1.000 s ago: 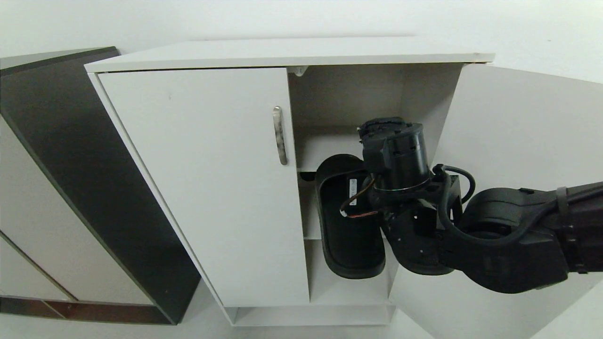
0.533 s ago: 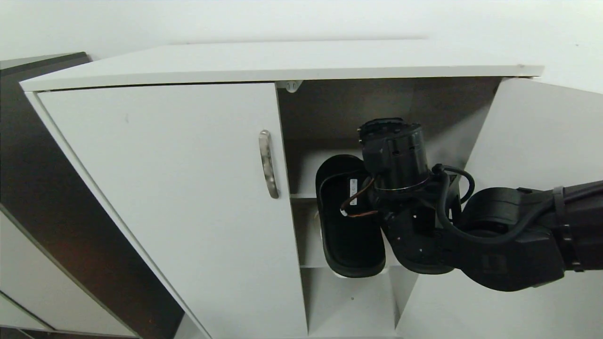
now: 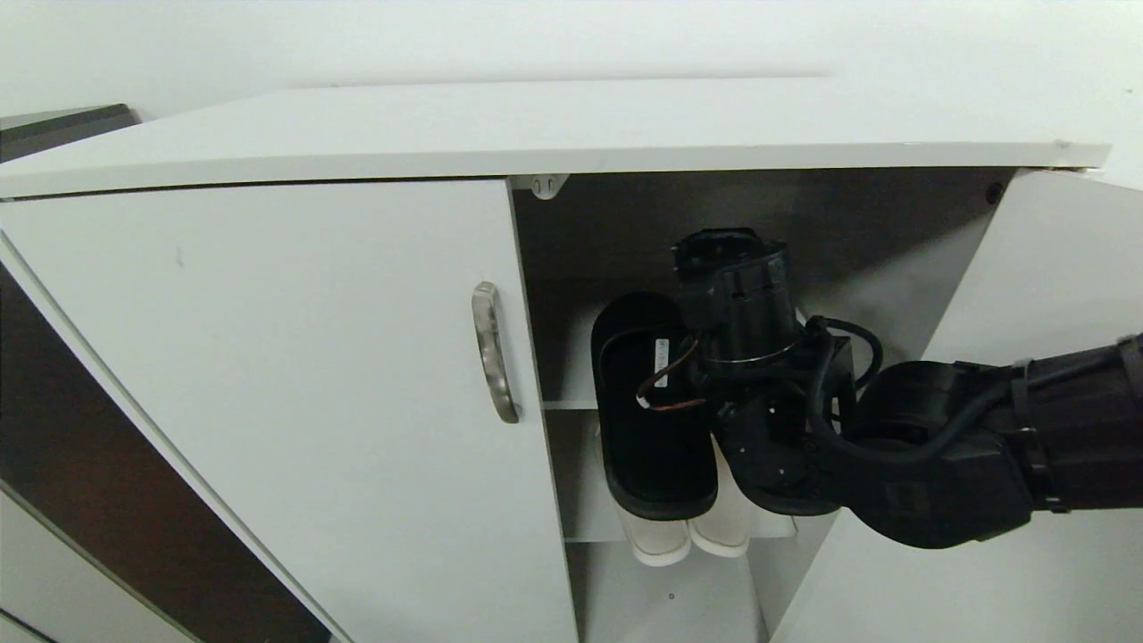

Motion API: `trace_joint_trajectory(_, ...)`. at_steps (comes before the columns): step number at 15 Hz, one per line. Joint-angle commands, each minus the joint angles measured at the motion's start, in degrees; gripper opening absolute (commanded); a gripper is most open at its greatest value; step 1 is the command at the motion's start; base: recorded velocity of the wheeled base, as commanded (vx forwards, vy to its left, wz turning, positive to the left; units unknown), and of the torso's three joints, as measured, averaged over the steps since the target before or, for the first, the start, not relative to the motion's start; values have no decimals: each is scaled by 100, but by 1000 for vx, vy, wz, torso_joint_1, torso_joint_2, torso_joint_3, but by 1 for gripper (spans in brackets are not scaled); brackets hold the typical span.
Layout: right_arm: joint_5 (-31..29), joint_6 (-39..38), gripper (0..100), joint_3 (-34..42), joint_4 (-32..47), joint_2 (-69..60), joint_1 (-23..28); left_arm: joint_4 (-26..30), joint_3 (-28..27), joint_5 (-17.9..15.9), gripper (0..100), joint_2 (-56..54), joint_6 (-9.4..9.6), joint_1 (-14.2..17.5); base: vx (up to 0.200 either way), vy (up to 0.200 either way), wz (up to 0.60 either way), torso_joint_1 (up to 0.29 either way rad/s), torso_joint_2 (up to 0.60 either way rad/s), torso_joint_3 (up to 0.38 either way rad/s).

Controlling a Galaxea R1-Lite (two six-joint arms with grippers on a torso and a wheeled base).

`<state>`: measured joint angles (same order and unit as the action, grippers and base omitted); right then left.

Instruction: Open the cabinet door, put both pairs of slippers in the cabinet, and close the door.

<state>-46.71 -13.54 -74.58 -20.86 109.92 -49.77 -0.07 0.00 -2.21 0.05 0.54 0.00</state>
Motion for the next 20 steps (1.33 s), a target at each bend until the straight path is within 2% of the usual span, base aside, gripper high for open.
trace_joint_trajectory(1, 13, 1, 0, -118, -6, 196, 126, -1, 0, 1, 0, 4, -1, 0, 0, 0, 0, 0, 0, 0)
trace_joint_trajectory(9, 180, 71, 0, -1410, 495, 838, 477, -1, 0, 1, 0, 4, -10, 0, 0, 0, 0, 0, 0, 0)
trace_joint_trajectory(14, 180, 71, 0, -1770, 680, 1058, 539, -1, 0, 1, 0, 4, -10, 0, 0, 0, 0, 0, 0, 0)
trace_joint_trajectory(15, 180, 71, 100, -1770, 680, 1066, 530, -1, 0, 1, 0, 4, -10, 0, 0, 0, 0, 0, 0, 0)
trace_joint_trajectory(20, 171, 71, 100, -1612, 697, 1005, 513, -1, 0, 1, 0, 4, -10, 0, 0, 0, 0, 0, 0, 0)
